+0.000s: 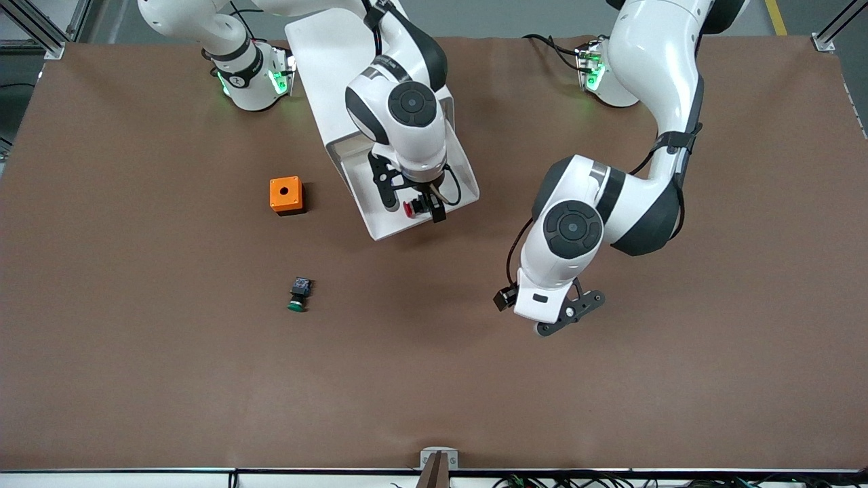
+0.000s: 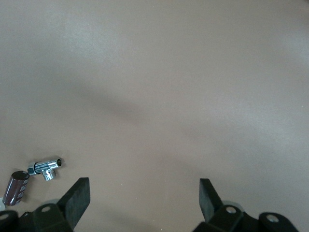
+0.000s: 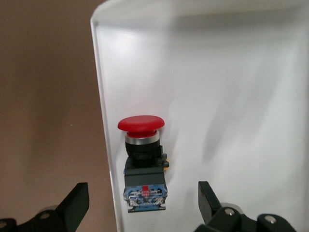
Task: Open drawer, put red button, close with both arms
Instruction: 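Open the right gripper and lift it out of the drawer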
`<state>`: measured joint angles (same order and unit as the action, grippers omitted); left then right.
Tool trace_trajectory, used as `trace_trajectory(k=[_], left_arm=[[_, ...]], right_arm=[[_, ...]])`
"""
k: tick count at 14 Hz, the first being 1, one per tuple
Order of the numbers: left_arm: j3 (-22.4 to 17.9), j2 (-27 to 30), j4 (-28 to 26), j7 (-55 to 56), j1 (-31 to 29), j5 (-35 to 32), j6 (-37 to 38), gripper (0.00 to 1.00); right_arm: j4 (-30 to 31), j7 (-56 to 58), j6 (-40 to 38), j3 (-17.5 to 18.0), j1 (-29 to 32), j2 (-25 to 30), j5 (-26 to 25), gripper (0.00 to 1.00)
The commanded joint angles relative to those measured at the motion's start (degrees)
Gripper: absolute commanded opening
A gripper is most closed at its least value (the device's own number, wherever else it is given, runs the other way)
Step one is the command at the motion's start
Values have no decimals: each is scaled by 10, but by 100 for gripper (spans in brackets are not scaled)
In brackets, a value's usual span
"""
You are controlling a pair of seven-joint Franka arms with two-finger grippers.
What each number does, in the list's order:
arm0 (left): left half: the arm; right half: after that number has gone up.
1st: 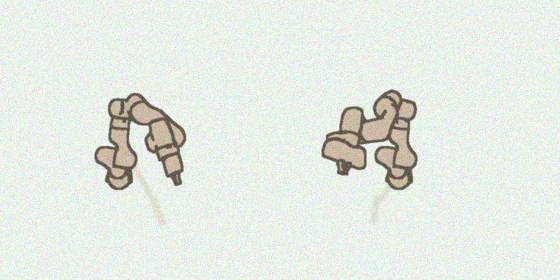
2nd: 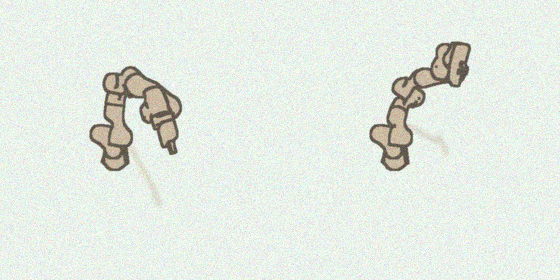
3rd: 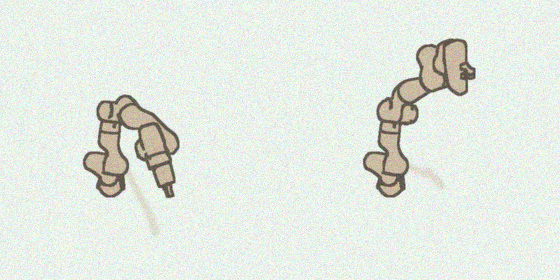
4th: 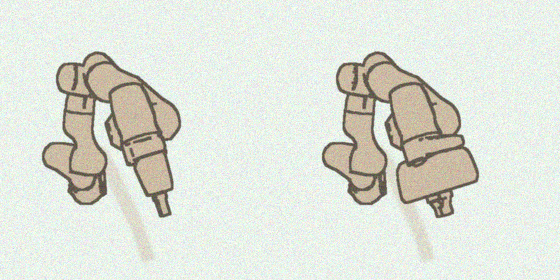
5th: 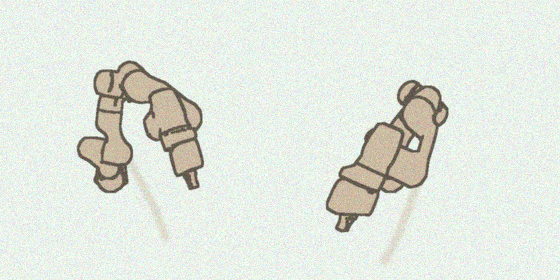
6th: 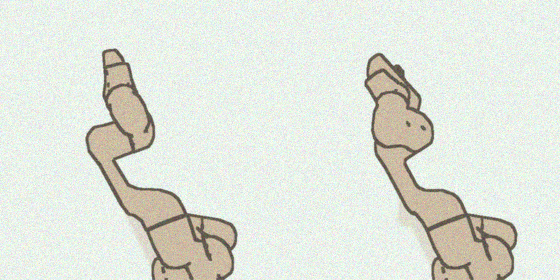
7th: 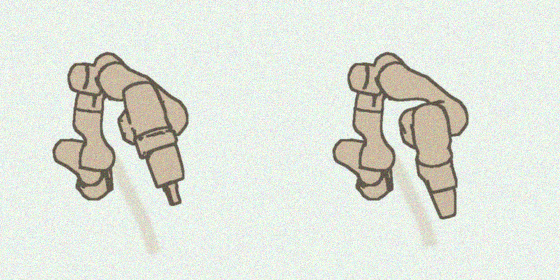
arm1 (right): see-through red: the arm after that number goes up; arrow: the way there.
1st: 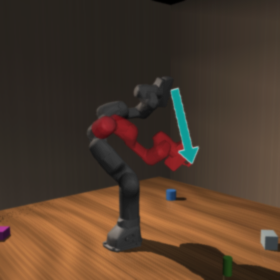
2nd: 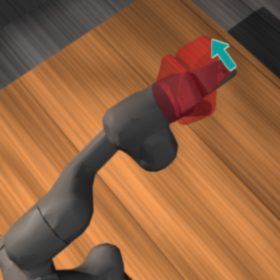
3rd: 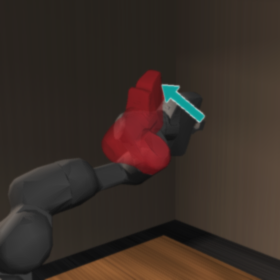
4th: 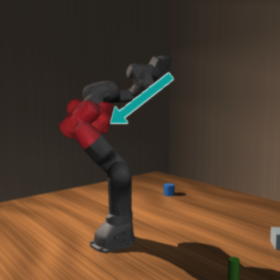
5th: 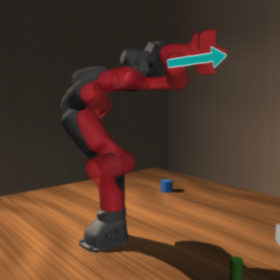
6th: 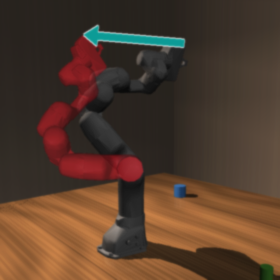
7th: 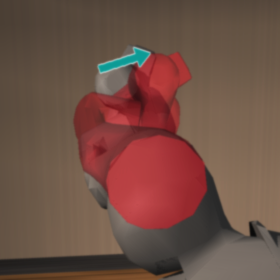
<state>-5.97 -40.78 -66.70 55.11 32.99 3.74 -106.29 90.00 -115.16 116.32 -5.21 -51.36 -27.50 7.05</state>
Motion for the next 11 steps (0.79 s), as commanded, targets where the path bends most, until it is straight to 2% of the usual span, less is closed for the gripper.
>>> trace_trajectory(k=[1,4,6,11], left_arm=[[4,17,-19,-4,1,-6,-5,99],[5,17,-19,-6,1,-5,-5,99],[25,13,-19,-7,0,-5,-5,99],[39,11,-21,6,8,-5,-17,99]], right_arm=[[-49,44,-49,-1,19,-12,10,100],[-70,114,-95,-1,42,-12,10,100],[-83,162,-129,-1,58,-9,8,100],[-85,299,-180,-4,100,20,2,100]])
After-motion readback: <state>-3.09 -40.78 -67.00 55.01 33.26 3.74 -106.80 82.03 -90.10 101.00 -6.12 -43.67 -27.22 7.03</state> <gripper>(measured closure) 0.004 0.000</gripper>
